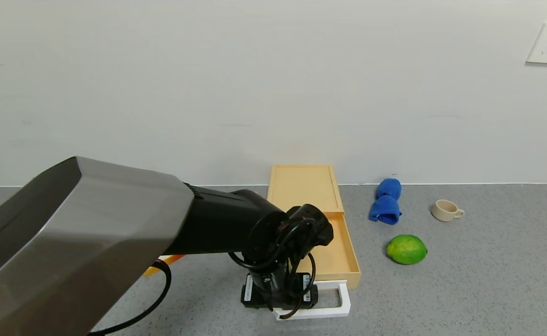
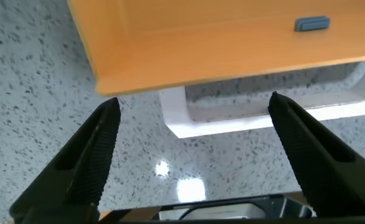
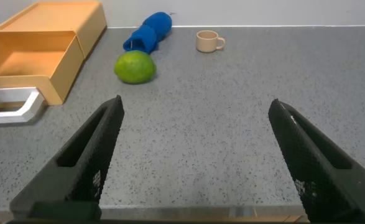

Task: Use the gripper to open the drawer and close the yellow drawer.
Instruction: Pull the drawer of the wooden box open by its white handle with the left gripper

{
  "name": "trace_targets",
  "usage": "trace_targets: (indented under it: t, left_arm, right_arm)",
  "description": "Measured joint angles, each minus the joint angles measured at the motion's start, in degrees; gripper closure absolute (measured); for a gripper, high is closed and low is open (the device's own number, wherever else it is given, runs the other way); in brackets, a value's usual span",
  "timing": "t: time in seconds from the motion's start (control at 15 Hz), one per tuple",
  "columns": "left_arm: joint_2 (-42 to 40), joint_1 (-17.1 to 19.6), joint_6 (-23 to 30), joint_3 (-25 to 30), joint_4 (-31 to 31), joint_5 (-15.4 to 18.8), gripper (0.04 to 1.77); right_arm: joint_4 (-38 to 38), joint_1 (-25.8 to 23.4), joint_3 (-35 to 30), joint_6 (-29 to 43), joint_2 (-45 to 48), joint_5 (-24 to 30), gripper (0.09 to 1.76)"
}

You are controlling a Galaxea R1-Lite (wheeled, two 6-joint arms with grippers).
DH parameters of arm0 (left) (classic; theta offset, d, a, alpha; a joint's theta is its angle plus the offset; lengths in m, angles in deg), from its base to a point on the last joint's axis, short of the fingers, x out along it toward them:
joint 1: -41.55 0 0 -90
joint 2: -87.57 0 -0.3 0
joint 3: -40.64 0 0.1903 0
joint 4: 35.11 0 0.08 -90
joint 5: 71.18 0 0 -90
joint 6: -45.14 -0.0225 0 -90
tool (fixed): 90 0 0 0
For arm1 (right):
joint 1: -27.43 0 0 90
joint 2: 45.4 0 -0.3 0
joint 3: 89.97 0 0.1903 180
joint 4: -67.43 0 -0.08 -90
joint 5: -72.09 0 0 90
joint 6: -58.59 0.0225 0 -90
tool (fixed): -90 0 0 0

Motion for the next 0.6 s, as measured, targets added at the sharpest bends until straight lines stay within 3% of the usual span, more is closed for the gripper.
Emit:
trace_targets:
  t: [0.6]
  left_arm:
    - [-4.11,-0.63,-0.16,0.33,0.35,-0.09,0.09]
  right_arm:
    - [-0.02,0.0,0.0,0.0,0.0,0.0,0.14]
